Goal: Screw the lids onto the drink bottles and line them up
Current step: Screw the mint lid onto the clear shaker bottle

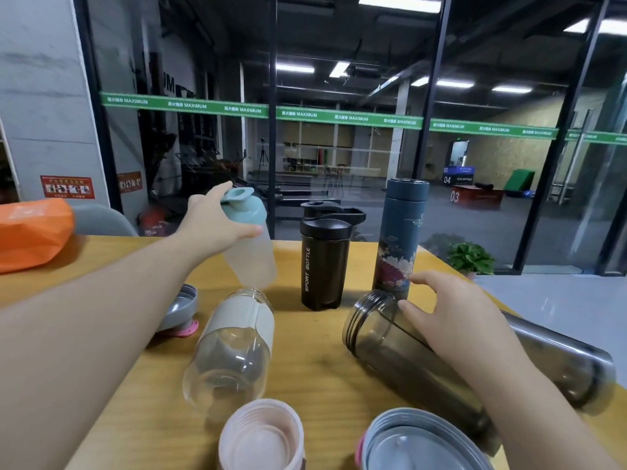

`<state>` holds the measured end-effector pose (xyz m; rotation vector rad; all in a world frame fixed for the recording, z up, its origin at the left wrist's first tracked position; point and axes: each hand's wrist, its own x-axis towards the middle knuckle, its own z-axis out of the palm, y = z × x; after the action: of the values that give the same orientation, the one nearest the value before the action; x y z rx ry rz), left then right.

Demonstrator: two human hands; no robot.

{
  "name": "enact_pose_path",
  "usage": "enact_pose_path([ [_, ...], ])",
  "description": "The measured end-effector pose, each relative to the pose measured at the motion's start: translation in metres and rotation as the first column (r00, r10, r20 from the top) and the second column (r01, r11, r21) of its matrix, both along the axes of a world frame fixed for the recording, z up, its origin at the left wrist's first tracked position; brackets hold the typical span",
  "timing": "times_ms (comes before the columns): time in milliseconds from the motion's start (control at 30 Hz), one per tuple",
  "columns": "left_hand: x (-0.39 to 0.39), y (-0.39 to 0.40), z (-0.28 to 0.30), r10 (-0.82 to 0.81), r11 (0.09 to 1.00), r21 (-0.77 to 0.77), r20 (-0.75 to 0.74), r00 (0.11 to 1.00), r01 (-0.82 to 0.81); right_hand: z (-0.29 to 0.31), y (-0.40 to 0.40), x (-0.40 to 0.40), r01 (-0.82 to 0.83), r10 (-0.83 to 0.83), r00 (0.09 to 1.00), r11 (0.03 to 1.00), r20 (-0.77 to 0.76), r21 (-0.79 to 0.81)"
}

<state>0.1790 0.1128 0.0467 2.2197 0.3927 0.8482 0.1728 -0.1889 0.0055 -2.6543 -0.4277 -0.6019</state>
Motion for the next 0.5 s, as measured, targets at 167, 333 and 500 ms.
enact_pose_path([
  [167, 0.009, -0.002, -0.007, 0.0, 0.999, 0.049, -0.067, 0.998, 0.003, -0.003, 0.001, 0.001, -0.01, 0.01, 1.0, 1.0, 0.011, -0.003],
  [333, 0.017, -0.001, -0.014, -0.019, 0.996, 0.083, -0.121, 0.993, 0.029, -0.004, 0.001, 0.002, -0.02, 0.02, 1.0, 1.0, 0.011, 0.01],
  [500, 0.022, -0.003, -0.015, -0.023, 0.995, 0.095, -0.137, 0.99, 0.036, -0.003, 0.0, 0.003, -0.017, 0.017, 1.0, 1.0, 0.003, 0.015],
])
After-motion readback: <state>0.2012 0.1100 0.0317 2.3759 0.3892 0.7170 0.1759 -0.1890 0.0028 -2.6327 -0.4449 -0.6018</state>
